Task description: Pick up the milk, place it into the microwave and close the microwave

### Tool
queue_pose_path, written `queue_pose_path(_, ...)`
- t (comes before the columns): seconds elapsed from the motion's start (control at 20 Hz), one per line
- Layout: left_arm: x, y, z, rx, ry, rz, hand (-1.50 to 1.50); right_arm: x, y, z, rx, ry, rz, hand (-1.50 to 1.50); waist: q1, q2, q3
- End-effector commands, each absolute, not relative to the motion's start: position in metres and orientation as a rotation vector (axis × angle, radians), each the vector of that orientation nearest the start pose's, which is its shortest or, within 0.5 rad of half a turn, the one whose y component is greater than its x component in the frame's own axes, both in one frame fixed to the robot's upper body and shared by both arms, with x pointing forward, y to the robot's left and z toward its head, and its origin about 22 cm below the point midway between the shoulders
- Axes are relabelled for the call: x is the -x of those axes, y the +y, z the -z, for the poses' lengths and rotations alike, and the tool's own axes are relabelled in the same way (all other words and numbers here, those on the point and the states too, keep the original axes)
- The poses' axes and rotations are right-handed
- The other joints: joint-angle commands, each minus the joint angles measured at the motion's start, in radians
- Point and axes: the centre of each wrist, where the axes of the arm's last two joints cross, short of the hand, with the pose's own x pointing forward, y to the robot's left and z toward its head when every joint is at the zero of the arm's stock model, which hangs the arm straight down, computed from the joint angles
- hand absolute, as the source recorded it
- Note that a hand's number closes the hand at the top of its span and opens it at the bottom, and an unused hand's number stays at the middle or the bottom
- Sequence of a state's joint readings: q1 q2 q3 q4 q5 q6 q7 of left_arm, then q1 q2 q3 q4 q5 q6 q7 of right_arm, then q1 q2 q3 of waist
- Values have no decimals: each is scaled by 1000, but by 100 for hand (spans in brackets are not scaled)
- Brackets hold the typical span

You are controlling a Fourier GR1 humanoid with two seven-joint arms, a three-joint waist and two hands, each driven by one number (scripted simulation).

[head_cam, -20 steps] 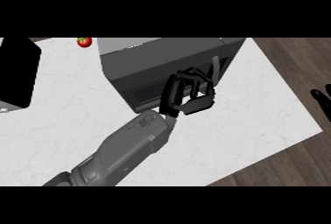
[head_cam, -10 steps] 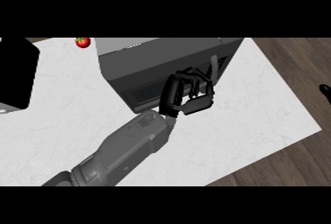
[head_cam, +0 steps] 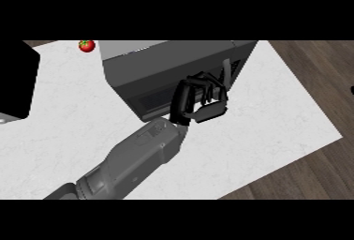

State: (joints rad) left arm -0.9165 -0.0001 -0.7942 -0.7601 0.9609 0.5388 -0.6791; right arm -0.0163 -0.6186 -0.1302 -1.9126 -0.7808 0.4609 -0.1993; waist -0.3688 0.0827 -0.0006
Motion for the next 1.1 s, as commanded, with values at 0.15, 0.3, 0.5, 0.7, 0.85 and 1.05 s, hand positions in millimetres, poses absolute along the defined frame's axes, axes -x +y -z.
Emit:
queue_pose_path(0.15,-365,12,-45,309,-1884,59,150,-230,-336,-163,-646,-2080,-441,-150,-4,15,-1)
queue_pose_path(0.3,-363,13,-39,304,-1883,62,150,-231,-335,-166,-689,-2074,-455,-150,-2,16,-1)
queue_pose_path(0.5,-365,13,-41,300,-1892,47,150,-231,-335,-164,-709,-2048,-464,-150,-1,18,0)
queue_pose_path(0.7,-365,11,-42,309,-1891,62,150,-230,-335,-166,-731,-2027,-473,-150,-6,15,0)
queue_pose_path(0.85,-364,14,-37,308,-1894,52,150,-231,-339,-172,-720,-2035,-483,-150,1,16,-1)
queue_pose_path(1.05,-366,11,-41,303,-1899,46,150,-233,-340,-175,-734,-2053,-479,-150,-10,20,1)
